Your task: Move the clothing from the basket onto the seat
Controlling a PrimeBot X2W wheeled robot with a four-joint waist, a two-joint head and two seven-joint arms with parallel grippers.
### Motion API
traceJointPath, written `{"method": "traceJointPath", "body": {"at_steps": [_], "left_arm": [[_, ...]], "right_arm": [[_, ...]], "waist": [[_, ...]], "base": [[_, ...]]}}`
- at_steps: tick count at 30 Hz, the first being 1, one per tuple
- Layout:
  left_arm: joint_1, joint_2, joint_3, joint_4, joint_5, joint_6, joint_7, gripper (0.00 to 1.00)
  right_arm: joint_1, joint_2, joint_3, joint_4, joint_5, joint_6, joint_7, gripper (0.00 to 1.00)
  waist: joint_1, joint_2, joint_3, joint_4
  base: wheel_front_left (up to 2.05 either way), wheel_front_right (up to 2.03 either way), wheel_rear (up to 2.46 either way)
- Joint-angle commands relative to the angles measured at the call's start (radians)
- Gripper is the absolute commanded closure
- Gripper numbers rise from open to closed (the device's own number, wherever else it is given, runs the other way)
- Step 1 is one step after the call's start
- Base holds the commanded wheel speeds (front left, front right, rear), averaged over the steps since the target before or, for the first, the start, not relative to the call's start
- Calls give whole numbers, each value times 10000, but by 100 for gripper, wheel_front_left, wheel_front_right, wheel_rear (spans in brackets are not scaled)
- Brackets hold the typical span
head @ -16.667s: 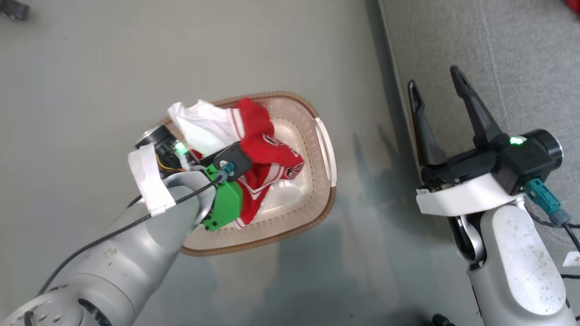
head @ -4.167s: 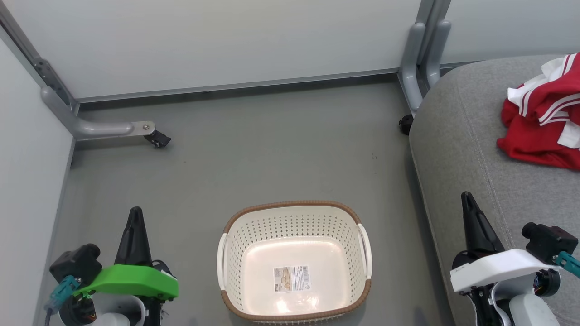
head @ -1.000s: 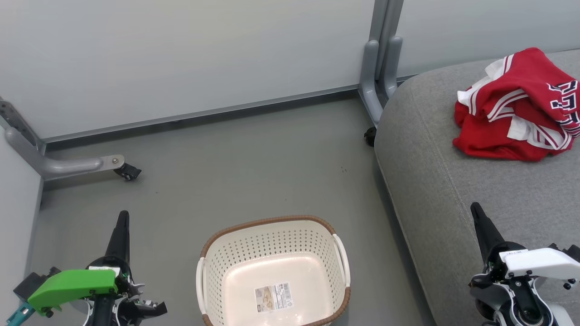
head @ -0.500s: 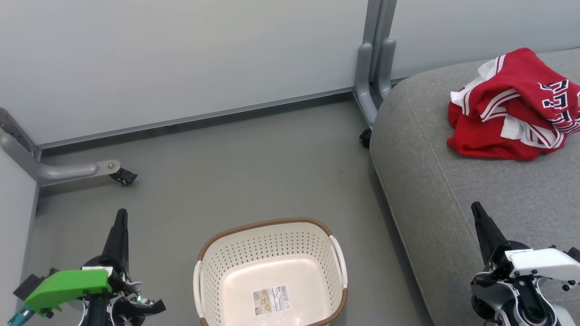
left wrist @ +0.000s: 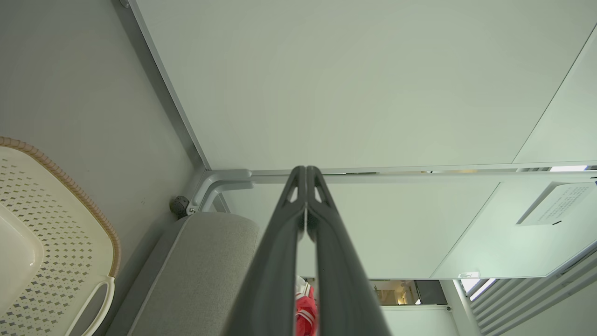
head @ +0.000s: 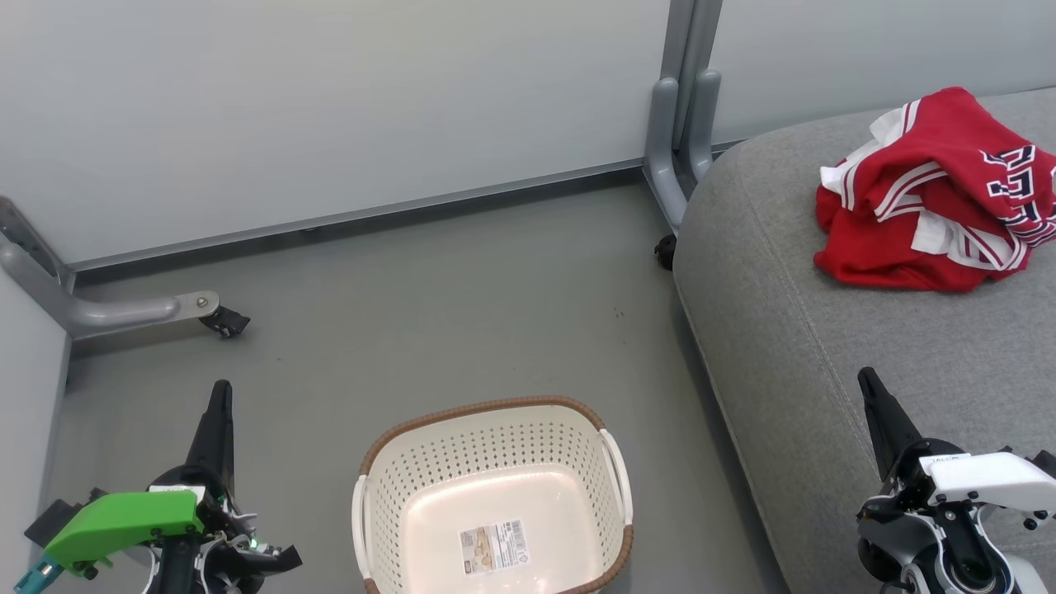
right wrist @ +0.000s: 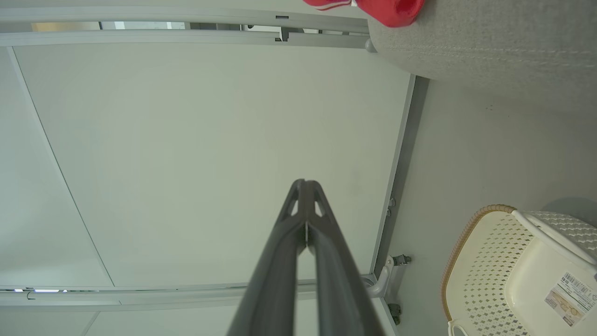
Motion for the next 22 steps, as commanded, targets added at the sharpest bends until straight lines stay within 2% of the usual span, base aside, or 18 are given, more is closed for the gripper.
{"method": "traceJointPath", "body": {"at_steps": [1, 22], "left_arm": [[-106, 65, 26, -24, -29, -61, 34, 100], [-106, 65, 25, -26, -30, -54, 33, 100]], "right_arm": [[-80, -34, -34, 21, 30, -3, 32, 100], [-82, -22, -47, 22, 12, -3, 37, 100]], "waist": [[0, 0, 0, 1], [0, 0, 0, 1]], "base": [[0, 0, 0], [0, 0, 0]]}}
